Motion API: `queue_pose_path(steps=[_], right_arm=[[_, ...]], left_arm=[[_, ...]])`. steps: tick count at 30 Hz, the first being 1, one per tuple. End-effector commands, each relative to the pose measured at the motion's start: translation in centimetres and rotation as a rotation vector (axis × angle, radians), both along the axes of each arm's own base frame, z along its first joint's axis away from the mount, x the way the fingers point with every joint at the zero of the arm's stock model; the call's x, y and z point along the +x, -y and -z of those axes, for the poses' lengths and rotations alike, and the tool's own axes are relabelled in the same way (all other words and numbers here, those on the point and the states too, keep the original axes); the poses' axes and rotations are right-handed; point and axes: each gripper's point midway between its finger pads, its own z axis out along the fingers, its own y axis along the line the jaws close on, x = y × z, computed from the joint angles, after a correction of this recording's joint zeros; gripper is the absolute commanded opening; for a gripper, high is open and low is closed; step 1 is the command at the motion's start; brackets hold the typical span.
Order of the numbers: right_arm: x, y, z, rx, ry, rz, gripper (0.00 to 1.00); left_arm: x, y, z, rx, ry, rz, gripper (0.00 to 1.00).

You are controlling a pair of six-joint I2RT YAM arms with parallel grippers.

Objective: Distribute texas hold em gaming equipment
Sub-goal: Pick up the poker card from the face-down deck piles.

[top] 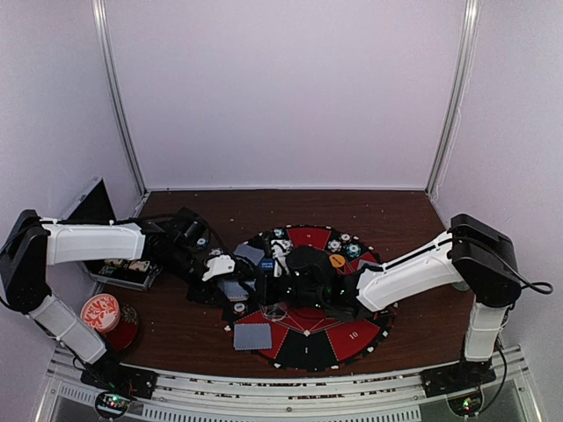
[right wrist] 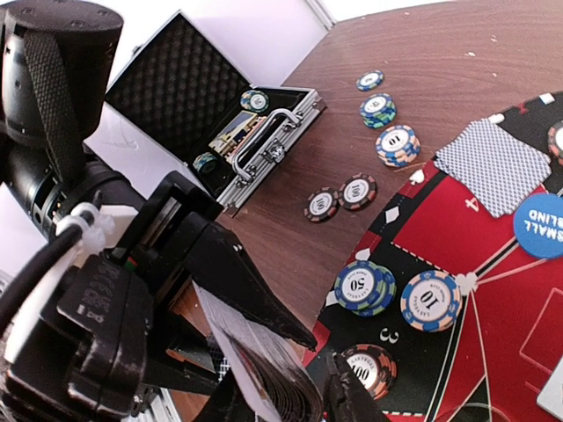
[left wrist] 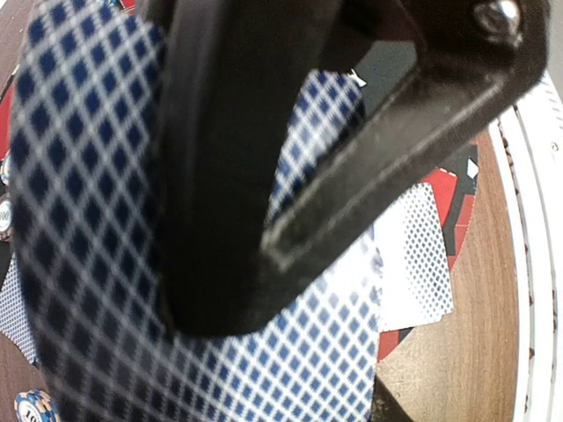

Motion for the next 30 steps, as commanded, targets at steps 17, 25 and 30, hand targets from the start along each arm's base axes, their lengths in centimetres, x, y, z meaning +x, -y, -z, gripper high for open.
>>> queue_pose_path(steps=[17, 25, 30], right_arm=[[-0.6, 4.4, -1.7, -0.106, 0.068, 0.124, 0.00], [0.4, 10.6, -3.2, -0.405, 0.231, 0.218, 0.00], [1.8, 14.4, -4.2, -0.667, 0.345, 0.291, 0.00]], left_arm=[[-1.2, 0.6, -0.6, -0.031, -0.038, 0.048, 0.39], [-1.2, 0.6, -0.6, -0.032, -0.034, 0.048, 0.39], [-1.2, 0.6, -0.7, -0.031, -0.032, 0.045, 0.39]])
